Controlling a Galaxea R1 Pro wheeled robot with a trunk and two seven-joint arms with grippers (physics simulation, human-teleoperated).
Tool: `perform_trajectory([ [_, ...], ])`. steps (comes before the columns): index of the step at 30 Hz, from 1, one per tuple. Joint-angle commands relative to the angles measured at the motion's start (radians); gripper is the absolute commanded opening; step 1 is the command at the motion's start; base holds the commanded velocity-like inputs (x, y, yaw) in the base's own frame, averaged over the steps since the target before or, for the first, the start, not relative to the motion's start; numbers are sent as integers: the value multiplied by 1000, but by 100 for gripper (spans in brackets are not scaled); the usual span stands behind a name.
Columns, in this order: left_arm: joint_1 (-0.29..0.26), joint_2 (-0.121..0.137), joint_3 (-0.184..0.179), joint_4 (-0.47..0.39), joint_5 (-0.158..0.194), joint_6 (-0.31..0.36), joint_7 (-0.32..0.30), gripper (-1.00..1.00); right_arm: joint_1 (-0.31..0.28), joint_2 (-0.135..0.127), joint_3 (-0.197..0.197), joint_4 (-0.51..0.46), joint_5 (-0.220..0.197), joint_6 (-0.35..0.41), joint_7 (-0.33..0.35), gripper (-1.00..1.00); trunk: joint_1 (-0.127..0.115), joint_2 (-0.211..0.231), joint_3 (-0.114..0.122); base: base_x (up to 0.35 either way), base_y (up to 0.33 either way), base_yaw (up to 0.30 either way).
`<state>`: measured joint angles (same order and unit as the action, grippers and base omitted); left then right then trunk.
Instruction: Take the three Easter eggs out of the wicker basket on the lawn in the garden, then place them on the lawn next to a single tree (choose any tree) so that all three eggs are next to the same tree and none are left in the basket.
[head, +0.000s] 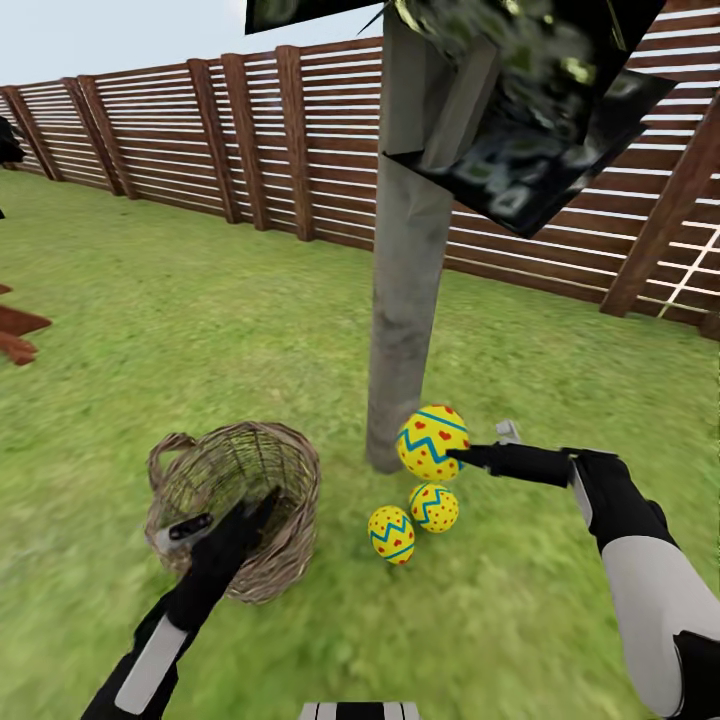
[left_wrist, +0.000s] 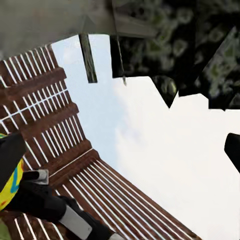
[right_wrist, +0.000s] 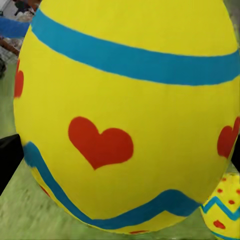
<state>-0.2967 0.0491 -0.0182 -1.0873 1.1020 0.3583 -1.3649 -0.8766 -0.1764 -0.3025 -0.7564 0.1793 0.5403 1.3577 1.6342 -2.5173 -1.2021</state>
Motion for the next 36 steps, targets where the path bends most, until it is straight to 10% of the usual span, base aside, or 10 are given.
perform_trajectory([
  [1, -1, -8, -22, 7, -26, -19, 10, 100, -1, 1, -4, -2, 11, 6, -31, -100, 0, 0, -1, 0, -1, -15],
  [6, 11, 16, -163, -151, -63, -41, 258, 100, -1, 12, 1, -12, 21, -22, -182, -100, 0, 0, -1, 0, 0, -2],
  [23, 68, 21, -273, -33, -67, -50, 250, 100, 8, -29, -9, -6, 7, 10, -130, -100, 0, 0, -1, -143, 0, 0],
  [36, 68, 18, -273, -33, -68, -49, 254, 100, 8, -28, -8, -7, 8, 11, -135, -100, 0, 0, -1, -1, -313, 0],
])
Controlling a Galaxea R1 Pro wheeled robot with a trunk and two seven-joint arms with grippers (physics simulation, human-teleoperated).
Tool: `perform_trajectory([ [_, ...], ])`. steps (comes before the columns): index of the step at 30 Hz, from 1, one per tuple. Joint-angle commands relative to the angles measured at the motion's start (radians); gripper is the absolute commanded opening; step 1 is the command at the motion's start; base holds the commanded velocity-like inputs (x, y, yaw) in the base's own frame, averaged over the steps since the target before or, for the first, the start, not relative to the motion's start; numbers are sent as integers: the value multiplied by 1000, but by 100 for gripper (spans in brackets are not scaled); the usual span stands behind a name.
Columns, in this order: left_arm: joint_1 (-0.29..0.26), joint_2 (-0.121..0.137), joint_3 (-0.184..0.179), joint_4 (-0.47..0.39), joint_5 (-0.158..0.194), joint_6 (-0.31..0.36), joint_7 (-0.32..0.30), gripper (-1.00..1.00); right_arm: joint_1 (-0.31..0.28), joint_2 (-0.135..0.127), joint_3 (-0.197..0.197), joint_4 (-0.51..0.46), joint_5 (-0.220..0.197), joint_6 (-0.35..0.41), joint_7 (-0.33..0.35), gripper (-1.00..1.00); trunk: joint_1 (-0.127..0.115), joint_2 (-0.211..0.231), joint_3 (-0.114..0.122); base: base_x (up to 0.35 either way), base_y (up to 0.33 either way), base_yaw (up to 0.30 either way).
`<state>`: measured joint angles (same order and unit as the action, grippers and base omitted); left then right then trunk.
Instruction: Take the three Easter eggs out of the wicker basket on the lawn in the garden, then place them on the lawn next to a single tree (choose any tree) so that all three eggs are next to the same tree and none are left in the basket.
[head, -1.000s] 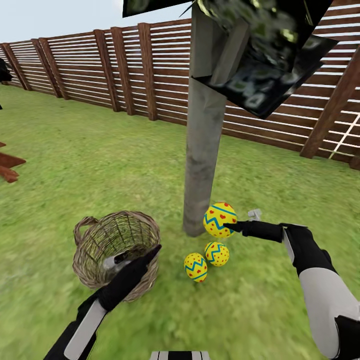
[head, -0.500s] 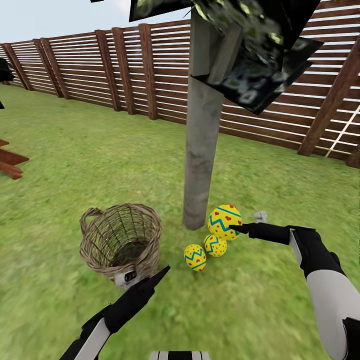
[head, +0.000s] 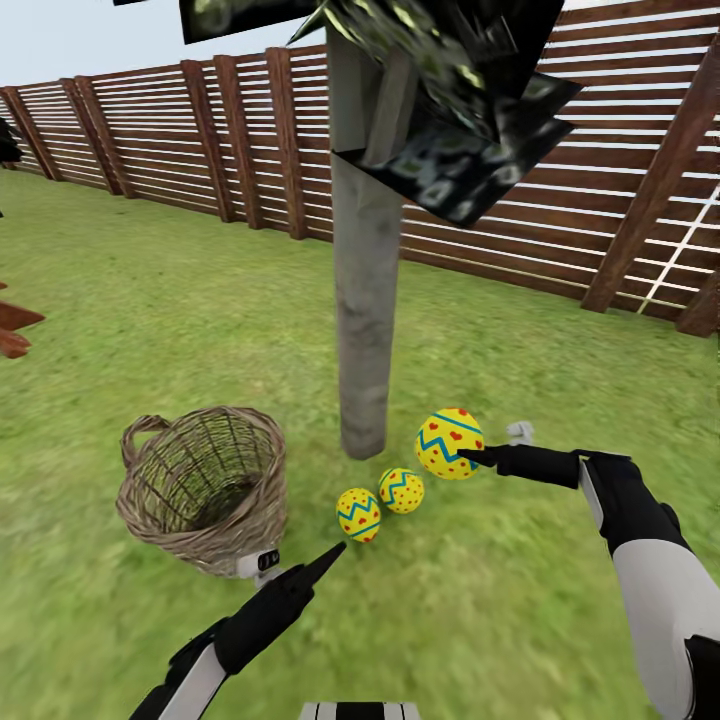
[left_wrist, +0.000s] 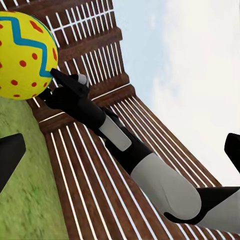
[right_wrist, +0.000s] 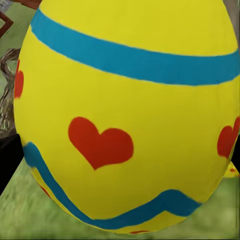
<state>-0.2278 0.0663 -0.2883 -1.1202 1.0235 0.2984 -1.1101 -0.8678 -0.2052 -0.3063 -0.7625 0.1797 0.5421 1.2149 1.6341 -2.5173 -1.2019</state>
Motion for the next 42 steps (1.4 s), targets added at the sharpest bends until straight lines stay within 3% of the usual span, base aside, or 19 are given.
perform_trajectory([
  [1, -1, 1, -3, 0, 10, 11, -1, 100, 0, 1, -4, 0, 7, 8, 7, -100, 0, 0, -1, 0, -336, 0],
  [11, -1, 1, -3, 2, 10, 13, -1, 100, 0, 3, -4, -1, 9, 6, -31, -100, 0, 0, -1, 0, -336, 22],
  [20, -1, 1, -3, 1, 10, 13, -1, 100, 0, 6, -2, -3, 20, 5, -82, -100, 0, 0, -1, 0, -336, 278],
  [22, -1, 1, -3, 1, 10, 13, -1, 100, 0, 7, -1, -4, 50, 3, -182, -100, 0, 0, -1, 0, -336, 294],
  [25, -1, 1, -3, 0, 10, 13, -1, 100, 2, 18, 7, 1, 57, 0, -335, -100, 0, 0, -1, 0, -336, 294],
  [27, -1, 1, -3, 0, 10, 13, -1, 100, 6, 37, 8, 4, 58, -23, -429, -100, 0, 0, -1, 30, -335, 294],
  [28, -1, 1, -3, 0, 10, 13, -1, 100, 12, 60, 11, 6, 68, -68, -492, -100, 0, 0, -1, 69, -334, 294],
  [31, -1, 2, -3, 1, 10, 14, -1, 100, 41, 125, 16, 11, 161, -211, -676, -100, 0, 0, -1, 87, -331, 295],
  [33, -1, 1, -3, 1, 10, 14, -1, 100, 50, 193, 16, 68, 274, -325, -811, -100, 0, 0, -1, 102, -327, 294],
  [34, -1, 1, -3, 0, 10, 14, -2, 100, 53, 209, 16, 122, 331, -387, -861, -100, 0, 0, -1, 104, -326, 291],
  [36, -1, 1, -3, 0, 11, 15, -2, 100, 55, 232, 17, 271, 416, -559, -1020, -100, 0, 0, -1, 104, -326, 99],
  [37, -1, 1, -3, 1, 12, 15, -2, 100, 55, 236, 18, 320, 434, -609, -1067, -100, 0, 0, -1, 105, -326, 25],
  [38, -1, 1, -3, 2, 12, 16, -2, 100, 55, 239, 27, 397, 483, -670, -1128, -100, 0, 0, -1, 129, -319, 7],
  [42, -1, 0, -3, 10, 13, 8, -7, 100, 55, 237, 36, 440, 524, -710, -1171, -100, 0, 0, -1, 93, -162, 1],
])
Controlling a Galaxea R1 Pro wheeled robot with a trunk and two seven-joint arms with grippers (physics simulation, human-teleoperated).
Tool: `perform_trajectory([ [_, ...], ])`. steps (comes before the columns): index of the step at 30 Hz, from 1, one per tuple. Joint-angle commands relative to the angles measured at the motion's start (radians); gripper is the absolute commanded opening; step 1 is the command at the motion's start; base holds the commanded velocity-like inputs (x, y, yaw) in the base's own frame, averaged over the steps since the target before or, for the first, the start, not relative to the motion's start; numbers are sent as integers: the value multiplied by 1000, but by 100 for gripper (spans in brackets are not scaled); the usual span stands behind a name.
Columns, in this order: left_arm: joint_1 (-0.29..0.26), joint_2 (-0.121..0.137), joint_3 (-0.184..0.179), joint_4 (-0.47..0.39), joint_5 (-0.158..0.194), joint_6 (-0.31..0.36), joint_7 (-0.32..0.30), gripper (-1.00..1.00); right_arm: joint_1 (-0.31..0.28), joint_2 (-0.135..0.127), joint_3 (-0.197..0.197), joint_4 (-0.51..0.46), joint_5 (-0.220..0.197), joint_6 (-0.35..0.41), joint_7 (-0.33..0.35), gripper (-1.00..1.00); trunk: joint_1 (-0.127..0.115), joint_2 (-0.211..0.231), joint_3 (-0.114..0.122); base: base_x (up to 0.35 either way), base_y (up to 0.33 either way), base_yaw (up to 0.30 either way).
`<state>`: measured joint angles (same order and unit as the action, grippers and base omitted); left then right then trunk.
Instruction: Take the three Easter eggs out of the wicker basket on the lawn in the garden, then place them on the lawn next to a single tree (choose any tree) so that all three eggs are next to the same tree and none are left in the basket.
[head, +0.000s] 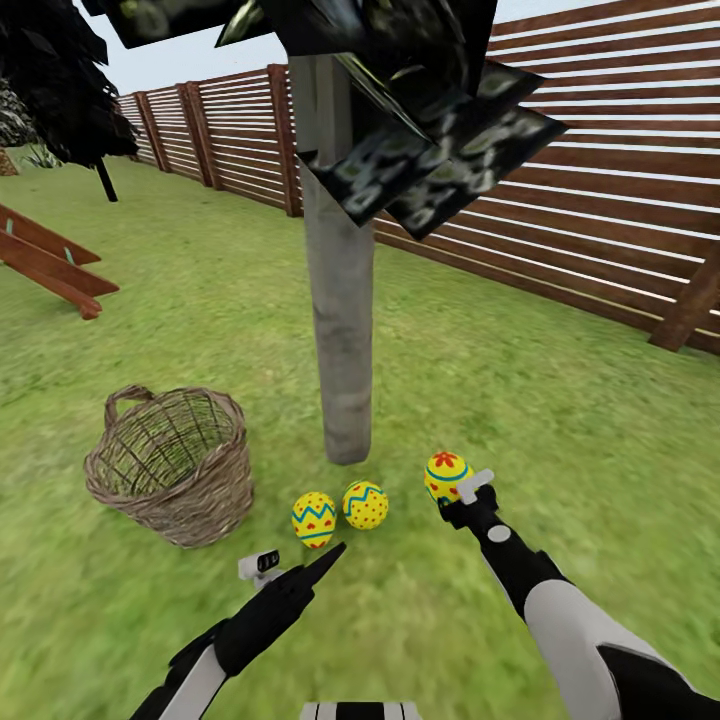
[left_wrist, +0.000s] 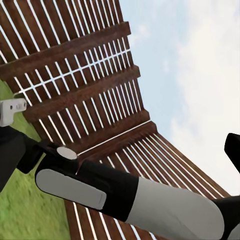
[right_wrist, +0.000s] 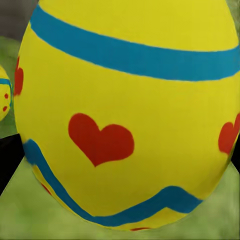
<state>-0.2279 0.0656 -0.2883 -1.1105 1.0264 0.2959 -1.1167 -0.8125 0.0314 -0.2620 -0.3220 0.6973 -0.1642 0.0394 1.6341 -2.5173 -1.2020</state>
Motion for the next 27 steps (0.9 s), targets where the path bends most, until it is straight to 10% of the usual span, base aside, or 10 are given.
perform_trajectory([
  [1, -1, 2, -3, 0, 11, 10, -2, 100, 0, 2, -9, 3, 6, -10, 3, -100, 0, 0, -1, 8, -13, 0],
  [27, -1, -5, -3, 4, 9, 11, 5, 100, 1, 31, -7, 84, 25, -51, -105, -100, 0, 0, -22, 114, -221, 122],
])
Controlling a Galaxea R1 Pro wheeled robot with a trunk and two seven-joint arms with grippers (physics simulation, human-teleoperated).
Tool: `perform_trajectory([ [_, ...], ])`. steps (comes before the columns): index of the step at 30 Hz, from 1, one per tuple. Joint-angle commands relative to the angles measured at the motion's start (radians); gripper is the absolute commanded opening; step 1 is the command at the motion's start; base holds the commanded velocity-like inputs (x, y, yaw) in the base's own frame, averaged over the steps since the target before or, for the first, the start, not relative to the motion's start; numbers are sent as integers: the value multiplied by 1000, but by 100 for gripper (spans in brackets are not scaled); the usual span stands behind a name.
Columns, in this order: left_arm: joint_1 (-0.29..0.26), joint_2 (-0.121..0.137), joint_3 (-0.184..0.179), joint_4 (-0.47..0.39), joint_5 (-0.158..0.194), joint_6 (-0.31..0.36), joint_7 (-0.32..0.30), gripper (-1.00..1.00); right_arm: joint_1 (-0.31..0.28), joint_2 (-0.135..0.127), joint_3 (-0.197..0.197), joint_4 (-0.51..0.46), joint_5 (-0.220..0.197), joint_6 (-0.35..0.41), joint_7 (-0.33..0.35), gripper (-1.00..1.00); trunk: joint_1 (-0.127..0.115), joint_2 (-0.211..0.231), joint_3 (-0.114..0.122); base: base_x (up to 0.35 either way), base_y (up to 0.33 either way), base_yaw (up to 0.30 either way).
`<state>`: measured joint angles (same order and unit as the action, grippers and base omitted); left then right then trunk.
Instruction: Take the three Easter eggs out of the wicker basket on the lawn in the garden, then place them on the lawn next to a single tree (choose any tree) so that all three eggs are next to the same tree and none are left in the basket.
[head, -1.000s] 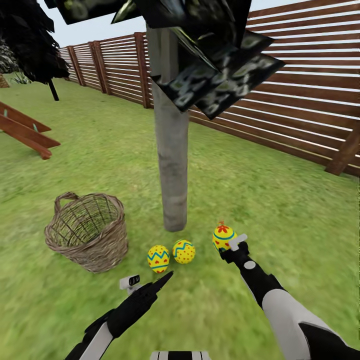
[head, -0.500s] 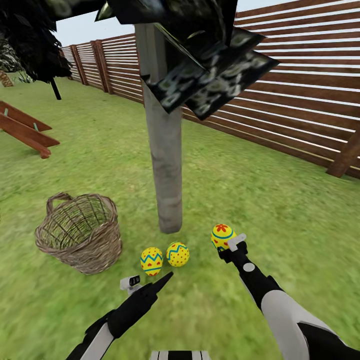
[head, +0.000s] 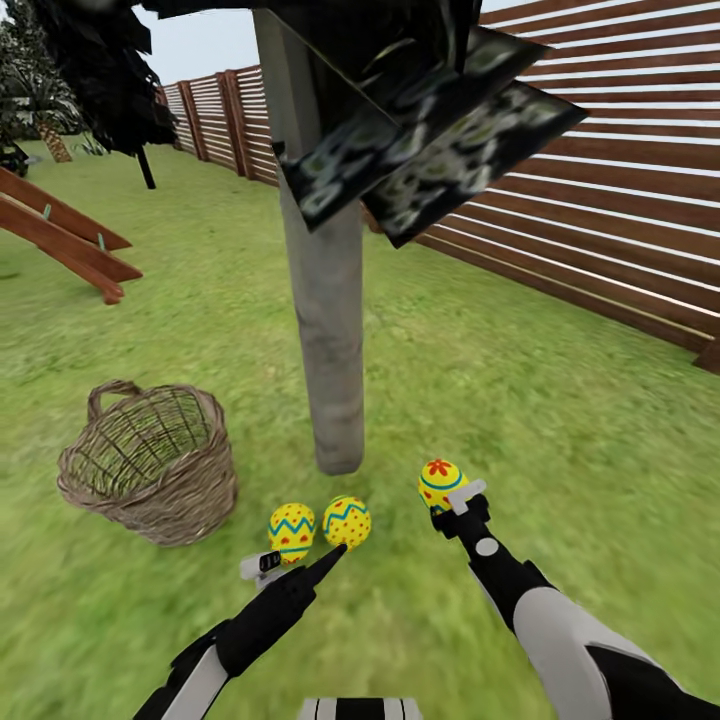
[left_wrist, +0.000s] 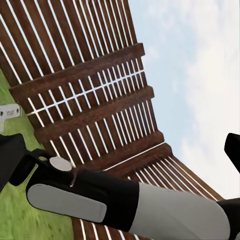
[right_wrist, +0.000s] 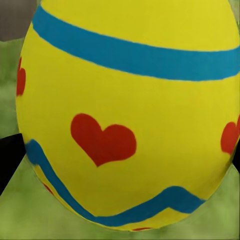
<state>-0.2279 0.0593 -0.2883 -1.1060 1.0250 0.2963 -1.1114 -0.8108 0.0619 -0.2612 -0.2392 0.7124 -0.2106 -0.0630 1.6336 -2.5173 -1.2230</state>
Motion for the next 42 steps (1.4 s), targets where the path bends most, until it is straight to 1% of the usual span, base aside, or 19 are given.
perform_trajectory([
  [1, -1, 1, -3, 0, 11, 10, -1, 100, -1, 1, -7, 5, 11, -4, -4, -100, 0, 0, -1, 313, -97, 68],
  [3, -1, 1, -3, 0, 12, 10, -1, 100, -1, 1, -7, 19, 13, -4, -4, -100, 0, 0, -1, 330, -30, 21],
  [4, -1, 1, -3, 0, 12, 10, -2, 100, -1, 2, 6, 57, 26, -4, -3, -100, 0, 0, -1, 313, -8, 6],
  [6, -1, 2, -3, 0, 13, 9, -7, 100, -1, 21, 61, 111, 76, -5, -4, -100, 0, 0, -1, 123, -3, 2],
  [7, -1, 1, -3, 1, 13, 9, -7, 100, -1, 26, 76, 124, 89, -22, -4, -100, 0, 0, -1, 23, -1, 0],
  [9, -1, 1, -3, 1, 12, 9, -7, 100, -1, 42, 83, 129, 87, -36, -13, -100, 0, 0, -1, 7, 0, 0],
  [10, -1, 1, -3, 1, 13, 9, -8, 100, -1, 56, 84, 130, 85, -34, -34, -100, 0, 0, -1, 3, 0, 0],
  [11, -1, 1, -3, 2, 13, 9, -8, 100, -1, 71, 84, 132, 88, -26, -82, -100, 0, 0, -1, 1, 0, 0],
  [13, -1, 1, -3, 2, 14, 9, -8, 100, -1, 82, 84, 149, 91, -16, -130, -100, 0, 0, -1, 0, 0, 0],
  [17, -1, 0, -4, 2, 14, 8, -8, 100, -4, 98, 78, 170, 74, -10, -152, -100, 0, 0, -1, 0, 0, 0],
  [19, -1, -4, -7, 15, 12, 8, -4, 100, -6, 98, 77, 169, -2, -7, -153, -100, 0, 0, -1, 0, 0, 0],
  [20, -1, -11, -8, 35, 11, 9, -4, 100, -8, 98, 77, 170, -31, -6, -153, -100, 0, 0, -1, 0, 0, 0],
  [21, -1, -16, -9, 48, 11, 9, -5, 100, -9, 99, 78, 173, -40, -7, -153, -100, 1, -1, -5, 0, 0, 0],
  [25, -1, -18, -9, 55, 12, 9, -4, 100, -10, 108, 81, 191, -45, -8, -153, -100, 3, -1, -21, 0, 0, 0],
  [36, -1, -18, -9, 54, 11, 9, 1, 100, -10, 111, 81, 198, -46, -7, -152, -100, 8, -4, -63, 0, 0, 0],
  [37, -1, -19, -9, 54, 11, 9, 1, 100, -12, 111, 81, 196, -47, 14, -153, -100, 8, -4, -67, 0, 0, 0],
  [38, -1, -19, -9, 54, 11, 9, 1, 100, -16, 111, 82, 191, -49, 86, -153, -100, 8, -4, -71, 0, 0, 0],
  [40, -1, -19, -9, 54, 11, 9, 1, 100, -23, 113, 82, 182, -51, 177, -153, -100, 9, -5, -79, 0, 0, 0],
  [42, -1, -19, -9, 54, 11, 9, 1, 100, -25, 113, 82, 180, -51, 203, -153, -100, 10, -5, -86, 0, 0, 0],
])
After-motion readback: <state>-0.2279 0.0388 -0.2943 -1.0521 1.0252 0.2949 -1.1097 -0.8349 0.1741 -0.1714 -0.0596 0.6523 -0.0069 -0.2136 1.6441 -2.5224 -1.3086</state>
